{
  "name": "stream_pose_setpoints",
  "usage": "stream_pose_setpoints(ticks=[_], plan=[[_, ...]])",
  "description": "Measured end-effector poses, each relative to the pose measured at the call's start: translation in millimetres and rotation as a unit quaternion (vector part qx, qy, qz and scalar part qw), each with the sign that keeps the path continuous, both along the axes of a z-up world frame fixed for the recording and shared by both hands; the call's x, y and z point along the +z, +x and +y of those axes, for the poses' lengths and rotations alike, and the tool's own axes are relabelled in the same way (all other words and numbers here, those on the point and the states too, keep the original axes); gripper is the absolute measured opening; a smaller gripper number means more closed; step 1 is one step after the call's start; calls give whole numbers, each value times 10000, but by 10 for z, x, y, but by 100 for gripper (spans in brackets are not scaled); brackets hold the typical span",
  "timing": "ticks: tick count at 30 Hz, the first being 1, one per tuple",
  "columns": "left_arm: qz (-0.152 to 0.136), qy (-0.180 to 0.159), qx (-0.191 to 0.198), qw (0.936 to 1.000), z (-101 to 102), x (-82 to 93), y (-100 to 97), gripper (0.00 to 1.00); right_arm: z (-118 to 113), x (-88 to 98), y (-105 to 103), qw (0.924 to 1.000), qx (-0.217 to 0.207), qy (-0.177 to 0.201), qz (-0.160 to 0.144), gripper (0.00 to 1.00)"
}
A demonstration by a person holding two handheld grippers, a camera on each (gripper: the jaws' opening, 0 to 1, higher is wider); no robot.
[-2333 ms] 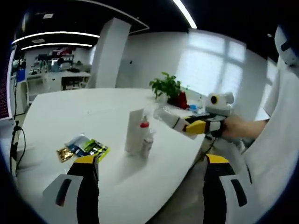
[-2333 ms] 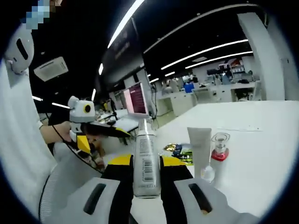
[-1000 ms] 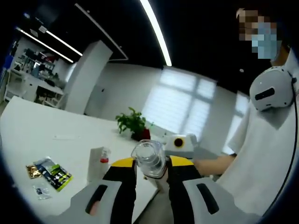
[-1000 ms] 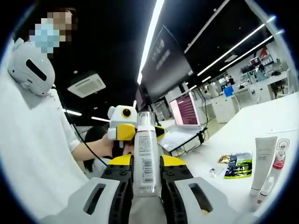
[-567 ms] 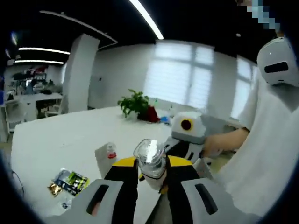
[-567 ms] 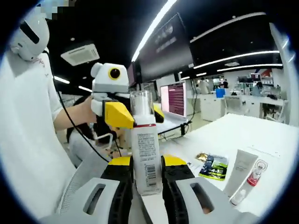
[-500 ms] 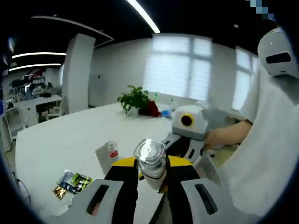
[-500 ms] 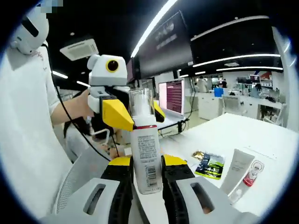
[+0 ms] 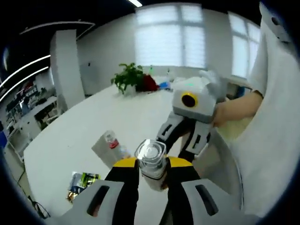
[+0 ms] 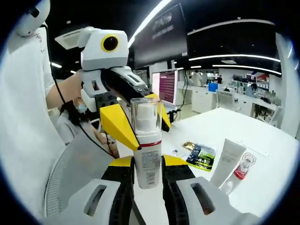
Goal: Arrange the skincare products in the storage area until every visible bottle or jar stands upright without overlapping.
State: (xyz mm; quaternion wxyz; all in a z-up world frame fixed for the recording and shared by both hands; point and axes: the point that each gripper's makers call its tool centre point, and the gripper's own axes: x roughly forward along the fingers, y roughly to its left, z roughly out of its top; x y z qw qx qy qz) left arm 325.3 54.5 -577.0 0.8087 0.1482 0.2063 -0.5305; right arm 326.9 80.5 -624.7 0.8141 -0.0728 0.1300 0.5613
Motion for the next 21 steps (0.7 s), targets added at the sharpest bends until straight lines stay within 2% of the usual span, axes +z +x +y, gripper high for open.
stream_pose_setpoints(ticks=[8,21], plan=[[127,24,130,9998,3,-137,143,17,-33,-142,128,9999,16,-150,-78,21],[402,39,438,9982,19,-581,456,17,-60,-574,425,9984,16,-547,-104,20]])
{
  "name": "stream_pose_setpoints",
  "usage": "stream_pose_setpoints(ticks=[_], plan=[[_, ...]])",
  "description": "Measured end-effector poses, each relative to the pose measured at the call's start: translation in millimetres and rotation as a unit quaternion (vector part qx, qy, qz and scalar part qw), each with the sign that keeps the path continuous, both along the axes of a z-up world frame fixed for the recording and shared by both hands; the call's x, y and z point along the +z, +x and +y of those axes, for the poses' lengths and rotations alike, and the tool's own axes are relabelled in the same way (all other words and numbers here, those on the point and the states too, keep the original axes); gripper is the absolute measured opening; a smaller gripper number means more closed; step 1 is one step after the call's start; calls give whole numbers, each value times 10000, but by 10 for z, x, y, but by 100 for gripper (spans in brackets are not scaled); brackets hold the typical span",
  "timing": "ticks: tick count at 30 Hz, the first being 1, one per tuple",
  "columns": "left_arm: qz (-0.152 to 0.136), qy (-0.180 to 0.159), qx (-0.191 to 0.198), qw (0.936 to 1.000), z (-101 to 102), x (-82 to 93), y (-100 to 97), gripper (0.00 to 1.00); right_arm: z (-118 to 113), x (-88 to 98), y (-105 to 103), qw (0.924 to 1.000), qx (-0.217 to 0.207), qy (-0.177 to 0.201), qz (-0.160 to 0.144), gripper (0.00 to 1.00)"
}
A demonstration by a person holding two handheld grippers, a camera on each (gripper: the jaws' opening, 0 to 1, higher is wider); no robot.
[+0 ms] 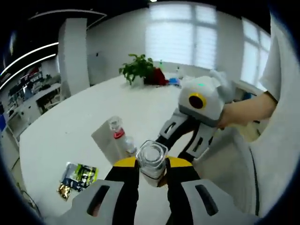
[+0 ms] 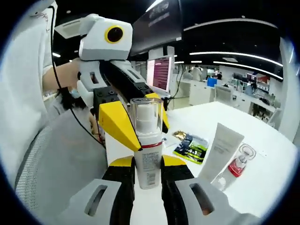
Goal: Arrange the skincare products in the storage area until every visible bottle or jar stands upright without overlapping.
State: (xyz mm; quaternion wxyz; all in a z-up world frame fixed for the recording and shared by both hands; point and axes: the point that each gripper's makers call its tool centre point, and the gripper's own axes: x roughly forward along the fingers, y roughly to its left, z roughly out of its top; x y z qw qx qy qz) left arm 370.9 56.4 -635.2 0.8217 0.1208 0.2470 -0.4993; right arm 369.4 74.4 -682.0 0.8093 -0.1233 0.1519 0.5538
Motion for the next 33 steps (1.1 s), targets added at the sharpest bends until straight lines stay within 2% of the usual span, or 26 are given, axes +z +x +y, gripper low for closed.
stream_pose_setpoints(ticks=[9,18,26,33], plan=[[-63,328,17,9994,-62,-403,170,17,-43,-388,184,9991,-182,-377,77,20],[168,449,59,9988,-118,-727,279,17,-121,-705,267,9977,-175,-594,267,20],[246,530,78,9983,-193,-947,353,17,-228,-941,346,9975,-11,-663,260,20],[168,662,15,9977,-243,-1035,393,17,-268,-1028,400,9978,-67,-608,269,20]])
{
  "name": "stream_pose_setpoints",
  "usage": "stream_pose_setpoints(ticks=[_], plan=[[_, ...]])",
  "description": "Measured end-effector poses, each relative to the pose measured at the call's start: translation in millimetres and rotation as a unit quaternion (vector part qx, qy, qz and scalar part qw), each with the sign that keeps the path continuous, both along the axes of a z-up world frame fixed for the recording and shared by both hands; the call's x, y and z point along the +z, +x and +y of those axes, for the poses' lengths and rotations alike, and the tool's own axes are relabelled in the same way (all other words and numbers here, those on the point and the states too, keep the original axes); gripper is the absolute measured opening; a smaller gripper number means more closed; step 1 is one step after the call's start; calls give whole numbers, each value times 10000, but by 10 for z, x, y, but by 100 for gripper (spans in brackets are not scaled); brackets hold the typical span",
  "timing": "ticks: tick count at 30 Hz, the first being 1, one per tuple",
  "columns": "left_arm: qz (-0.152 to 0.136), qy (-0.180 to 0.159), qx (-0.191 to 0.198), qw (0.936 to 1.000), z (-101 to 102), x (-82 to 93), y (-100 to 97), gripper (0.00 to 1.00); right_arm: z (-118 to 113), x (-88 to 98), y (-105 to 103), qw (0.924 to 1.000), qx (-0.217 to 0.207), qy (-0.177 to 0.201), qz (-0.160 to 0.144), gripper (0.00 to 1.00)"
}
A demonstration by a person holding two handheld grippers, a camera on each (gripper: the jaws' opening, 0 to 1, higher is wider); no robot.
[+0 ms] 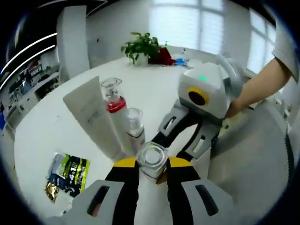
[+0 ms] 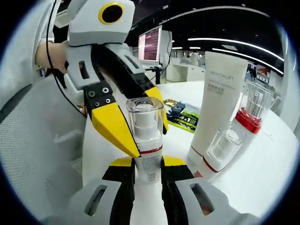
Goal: Arrange the skincare products in the storage area until every visible bottle or jar stands upright without overlapping.
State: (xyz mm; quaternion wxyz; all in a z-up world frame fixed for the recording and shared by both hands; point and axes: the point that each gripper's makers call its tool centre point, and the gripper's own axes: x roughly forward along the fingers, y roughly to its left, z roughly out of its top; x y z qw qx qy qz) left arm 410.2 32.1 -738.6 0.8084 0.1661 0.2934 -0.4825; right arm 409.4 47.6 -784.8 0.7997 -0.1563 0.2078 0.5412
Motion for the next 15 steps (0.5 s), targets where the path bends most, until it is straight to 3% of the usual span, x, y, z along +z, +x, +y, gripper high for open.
stream_pose_setpoints(ticks=[15], plan=[[-134,116,-112,9998,-30,-97,18,18,6,-87,12,10000,-36,58,-24,21]])
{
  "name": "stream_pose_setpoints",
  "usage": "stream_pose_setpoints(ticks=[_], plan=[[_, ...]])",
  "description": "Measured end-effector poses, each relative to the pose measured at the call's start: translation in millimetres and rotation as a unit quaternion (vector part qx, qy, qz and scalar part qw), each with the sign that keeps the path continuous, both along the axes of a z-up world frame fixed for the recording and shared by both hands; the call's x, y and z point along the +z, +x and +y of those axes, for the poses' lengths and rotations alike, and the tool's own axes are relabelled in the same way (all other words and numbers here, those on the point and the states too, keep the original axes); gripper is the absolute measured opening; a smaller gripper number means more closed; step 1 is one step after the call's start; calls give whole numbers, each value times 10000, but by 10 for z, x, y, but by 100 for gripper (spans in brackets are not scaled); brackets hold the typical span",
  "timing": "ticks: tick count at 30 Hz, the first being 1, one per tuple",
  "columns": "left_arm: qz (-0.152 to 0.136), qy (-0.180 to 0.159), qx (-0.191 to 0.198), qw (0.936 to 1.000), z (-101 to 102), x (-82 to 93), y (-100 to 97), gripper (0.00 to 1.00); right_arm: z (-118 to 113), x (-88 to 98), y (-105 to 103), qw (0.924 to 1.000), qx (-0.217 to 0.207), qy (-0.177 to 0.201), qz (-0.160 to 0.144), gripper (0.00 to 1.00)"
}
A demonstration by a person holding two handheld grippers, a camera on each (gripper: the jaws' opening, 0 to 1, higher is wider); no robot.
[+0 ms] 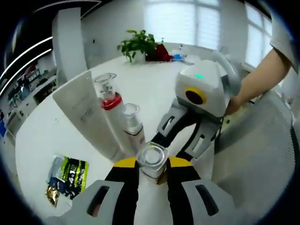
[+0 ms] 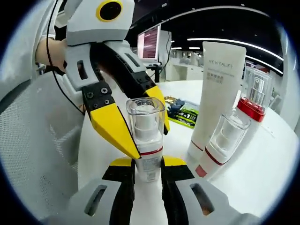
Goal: Arrange the skincare products in the storage area until every visible bottle or jar stands upright without overlapping.
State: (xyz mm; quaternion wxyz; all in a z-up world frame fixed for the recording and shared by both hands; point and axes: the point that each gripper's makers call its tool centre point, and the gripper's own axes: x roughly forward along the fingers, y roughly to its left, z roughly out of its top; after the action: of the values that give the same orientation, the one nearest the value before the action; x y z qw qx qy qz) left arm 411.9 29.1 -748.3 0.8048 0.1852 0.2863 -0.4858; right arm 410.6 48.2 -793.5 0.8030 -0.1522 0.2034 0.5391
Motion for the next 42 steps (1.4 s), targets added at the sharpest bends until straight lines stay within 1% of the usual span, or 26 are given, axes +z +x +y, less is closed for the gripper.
stream_pose_setpoints(ticks=[5,6,7,9,11,13,17,21,23,27,31,34,40,42], plan=[[-50,1,-22,10000,-9,5,15,20,-7,-4,-6,10000,3,-46,30,21],[-53,-2,-7,10000,-6,6,20,21,-8,-8,-10,10000,-1,-51,54,21],[-67,-29,7,10000,-8,18,24,23,-7,-21,-23,9999,-19,-46,141,22],[-59,-101,-5,9999,-23,38,25,24,-13,-38,-33,9998,-2,-99,144,25],[-54,-102,-23,9999,-30,36,19,25,-14,-25,-32,9998,-41,-7,205,28],[-64,-61,-54,9999,-22,18,17,27,-29,-28,-33,9998,-29,-60,191,28],[-40,-24,-126,9999,0,-17,-8,28,-85,-53,-45,9996,-40,-146,222,30],[-48,61,-176,9998,42,-116,-8,27,-168,-68,-84,9994,-95,-223,265,30],[-41,156,-211,9996,73,-199,-5,27,-229,-74,-109,9992,-158,-251,278,31],[-84,236,-269,9993,93,-279,6,25,-373,-89,-158,9983,-347,-319,341,33],[-199,282,-363,9987,70,-264,18,24,-515,-82,-185,9969,-600,-308,409,33],[-216,306,-402,9985,64,-273,31,24,-593,-66,-190,9957,-770,-288,423,33],[-322,344,-522,9975,61,-300,120,24,-709,-49,-189,9932,-1042,-235,459,33],[-398,356,-589,9968,56,-307,170,24,-739,-46,-187,9921,-1139,-182,490,33]])
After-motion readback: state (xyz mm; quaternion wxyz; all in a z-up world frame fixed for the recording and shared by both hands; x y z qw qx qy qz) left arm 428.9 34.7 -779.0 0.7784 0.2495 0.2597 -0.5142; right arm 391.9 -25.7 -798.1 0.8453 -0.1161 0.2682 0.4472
